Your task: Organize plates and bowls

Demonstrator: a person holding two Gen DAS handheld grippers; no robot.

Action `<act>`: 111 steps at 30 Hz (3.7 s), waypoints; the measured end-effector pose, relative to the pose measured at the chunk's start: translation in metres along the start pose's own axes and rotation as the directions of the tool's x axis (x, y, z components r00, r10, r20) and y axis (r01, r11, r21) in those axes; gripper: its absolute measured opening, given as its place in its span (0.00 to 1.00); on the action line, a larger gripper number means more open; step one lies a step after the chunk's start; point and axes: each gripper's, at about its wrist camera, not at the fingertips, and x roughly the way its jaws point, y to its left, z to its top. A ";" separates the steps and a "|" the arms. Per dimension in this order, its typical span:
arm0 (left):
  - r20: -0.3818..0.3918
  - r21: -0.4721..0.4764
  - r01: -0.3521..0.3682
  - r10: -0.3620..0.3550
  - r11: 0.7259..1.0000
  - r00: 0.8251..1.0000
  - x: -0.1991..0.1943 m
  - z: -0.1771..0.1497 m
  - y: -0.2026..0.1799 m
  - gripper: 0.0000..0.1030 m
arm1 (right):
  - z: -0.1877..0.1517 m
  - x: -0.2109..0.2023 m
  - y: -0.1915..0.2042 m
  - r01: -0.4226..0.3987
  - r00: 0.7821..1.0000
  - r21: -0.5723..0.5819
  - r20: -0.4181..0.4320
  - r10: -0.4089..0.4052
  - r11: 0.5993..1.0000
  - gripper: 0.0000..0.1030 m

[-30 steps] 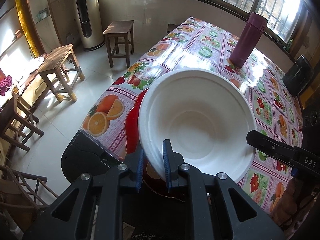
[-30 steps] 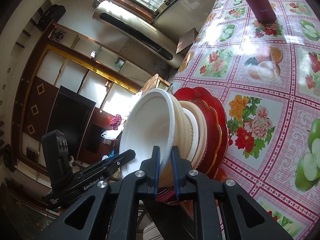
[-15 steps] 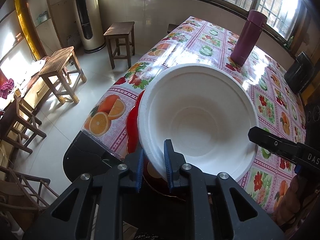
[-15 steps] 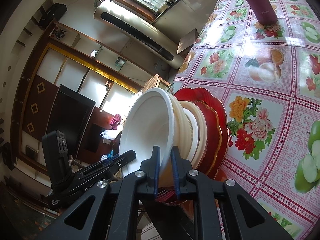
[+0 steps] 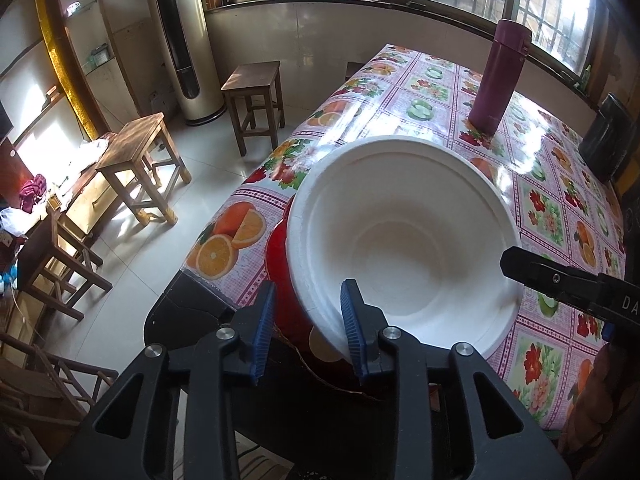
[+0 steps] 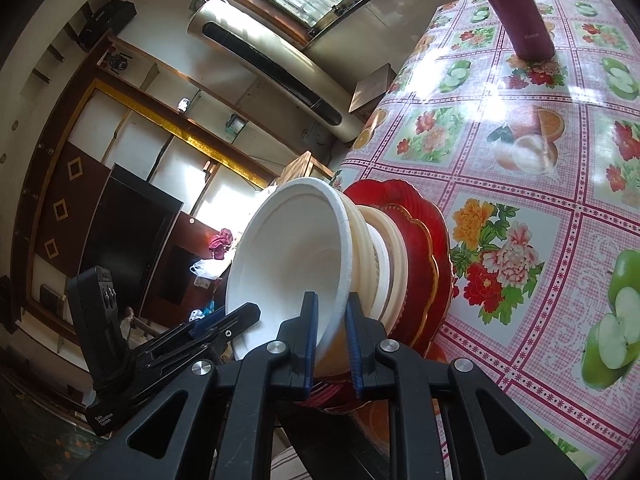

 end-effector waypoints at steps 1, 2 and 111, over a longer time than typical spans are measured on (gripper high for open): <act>0.007 0.001 -0.007 0.007 1.000 1.000 -0.001 0.000 0.000 0.34 | 0.000 0.000 0.000 0.005 1.000 -0.002 0.002 -0.005 1.000 0.20; 0.013 0.003 -0.014 0.014 1.000 1.000 -0.002 0.000 0.000 0.37 | 0.001 0.000 0.000 0.010 1.000 -0.003 0.006 -0.010 1.000 0.20; 0.409 -0.064 -0.078 0.097 0.995 0.907 -0.080 -0.026 -0.027 0.82 | -0.077 -0.081 0.074 0.445 0.756 -0.379 0.645 -0.114 0.811 1.00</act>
